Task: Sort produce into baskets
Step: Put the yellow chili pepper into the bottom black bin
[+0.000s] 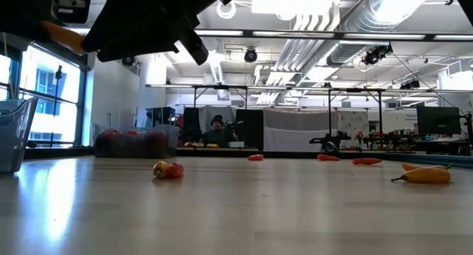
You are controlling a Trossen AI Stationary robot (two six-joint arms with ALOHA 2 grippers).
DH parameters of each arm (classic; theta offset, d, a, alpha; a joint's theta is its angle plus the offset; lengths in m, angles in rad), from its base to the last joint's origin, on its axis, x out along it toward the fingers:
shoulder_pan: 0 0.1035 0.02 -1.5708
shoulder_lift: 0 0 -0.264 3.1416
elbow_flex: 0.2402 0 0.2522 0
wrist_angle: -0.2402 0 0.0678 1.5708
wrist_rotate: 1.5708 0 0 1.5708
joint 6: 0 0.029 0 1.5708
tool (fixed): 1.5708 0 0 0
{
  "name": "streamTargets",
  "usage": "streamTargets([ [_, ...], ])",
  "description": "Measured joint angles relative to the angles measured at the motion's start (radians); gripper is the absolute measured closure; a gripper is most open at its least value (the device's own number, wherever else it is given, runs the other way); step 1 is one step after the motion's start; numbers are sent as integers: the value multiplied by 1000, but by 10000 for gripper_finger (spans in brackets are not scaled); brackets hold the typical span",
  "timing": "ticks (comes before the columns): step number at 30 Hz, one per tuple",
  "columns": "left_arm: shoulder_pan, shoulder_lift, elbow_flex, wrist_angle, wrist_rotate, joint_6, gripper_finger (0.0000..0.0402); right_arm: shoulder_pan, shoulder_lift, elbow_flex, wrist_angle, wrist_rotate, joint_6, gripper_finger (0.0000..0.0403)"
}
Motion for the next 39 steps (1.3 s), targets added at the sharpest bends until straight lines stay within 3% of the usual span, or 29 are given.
streamTargets([
  [6, -11, -40, 48, -154, 144, -132, 401, -1, 0, 0, -53, 22, 48, 257],
  [11, -71, -37, 97, -336, 258, -292, 401, 1, 0, 0, -211, 88, 142, 221],
  [16, -158, -7, 97, -480, 259, -494, 402, 9, 0, -26, -329, 130, 279, 218],
  [23, -217, -1, 11, -496, 239, -725, 401, 15, 0, -93, -358, 133, 404, 218],
  [31, -216, -1, -50, -499, 236, -845, 396, 14, 1, -166, -290, 83, 445, 218],
  [39, -216, -1, -50, -495, 249, -849, 338, 7, 2, -170, -270, 80, 445, 218],
])
